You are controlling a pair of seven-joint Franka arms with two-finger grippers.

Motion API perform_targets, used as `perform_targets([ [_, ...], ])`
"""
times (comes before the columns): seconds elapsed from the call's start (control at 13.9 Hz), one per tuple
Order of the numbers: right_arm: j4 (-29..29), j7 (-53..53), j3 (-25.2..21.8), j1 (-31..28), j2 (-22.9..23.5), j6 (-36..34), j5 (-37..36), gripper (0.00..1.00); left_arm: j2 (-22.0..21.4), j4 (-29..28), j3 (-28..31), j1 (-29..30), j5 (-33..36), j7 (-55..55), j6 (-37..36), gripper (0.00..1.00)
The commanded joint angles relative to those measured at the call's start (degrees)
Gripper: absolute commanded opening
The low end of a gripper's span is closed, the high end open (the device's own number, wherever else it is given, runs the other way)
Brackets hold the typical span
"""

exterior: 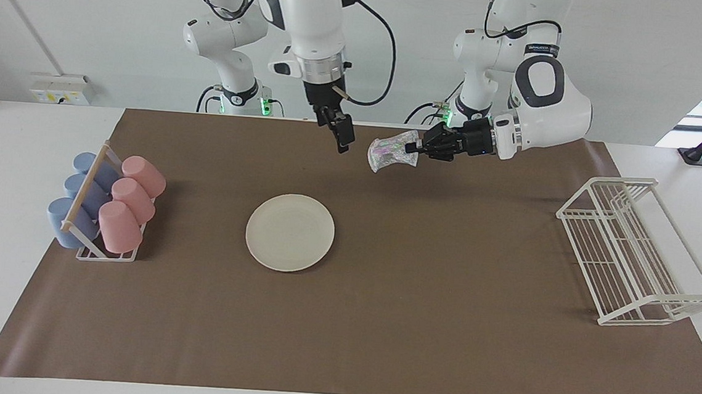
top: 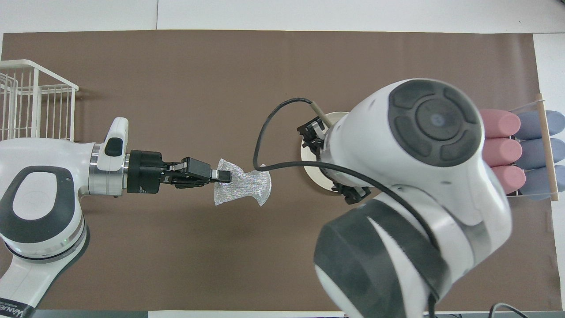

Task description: Wipe plate with sponge

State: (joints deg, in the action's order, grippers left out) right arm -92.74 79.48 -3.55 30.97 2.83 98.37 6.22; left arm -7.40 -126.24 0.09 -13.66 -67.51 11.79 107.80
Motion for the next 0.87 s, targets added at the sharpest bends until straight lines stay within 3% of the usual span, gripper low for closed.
perform_targets([
  [0.0, -2.71, -17.37, 0.47, -4.77, -3.35, -3.35, -0.86, 1.00, -0.25, 3.53, -0.17, 2.31, 10.52, -7.03, 0.30, 0.00],
  [0.43, -2.88, -53.07, 0.38, -18.91, -3.88, -7.84, -0.94, 1.00, 2.91, 11.69, -0.17, 2.94, 36.17, -14.68, -1.97, 0.00],
  [0.79, -3.41, -68.99, 0.38, -25.87, -3.80, -6.97, -0.94, 1.00, 8.79, 25.31, -0.26, 2.15, 60.42, -23.12, -12.42, 0.00],
])
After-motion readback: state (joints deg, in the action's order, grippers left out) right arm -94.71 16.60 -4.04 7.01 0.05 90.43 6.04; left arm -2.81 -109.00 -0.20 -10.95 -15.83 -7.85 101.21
